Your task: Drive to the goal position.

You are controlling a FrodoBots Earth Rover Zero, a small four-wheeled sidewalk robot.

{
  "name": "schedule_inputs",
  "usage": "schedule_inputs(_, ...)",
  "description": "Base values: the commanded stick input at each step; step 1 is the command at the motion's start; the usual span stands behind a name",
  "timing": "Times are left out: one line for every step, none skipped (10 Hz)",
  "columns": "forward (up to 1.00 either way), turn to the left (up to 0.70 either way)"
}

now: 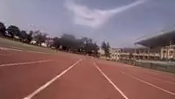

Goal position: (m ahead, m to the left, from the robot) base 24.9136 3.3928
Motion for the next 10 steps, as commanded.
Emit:
schedule_inputs(0.7, 0.0)
schedule_inputs(0.7, 0.0)
schedule_inputs(0.7, 0.0)
schedule_inputs(0.7, 0.0)
schedule_inputs(0.7, 0.0)
schedule_inputs(0.7, 0.0)
schedule_inputs(0.7, 0.0)
schedule_inputs(0.7, 0.0)
schedule_inputs(0.7, 0.0)
schedule_inputs(0.7, 0.0)
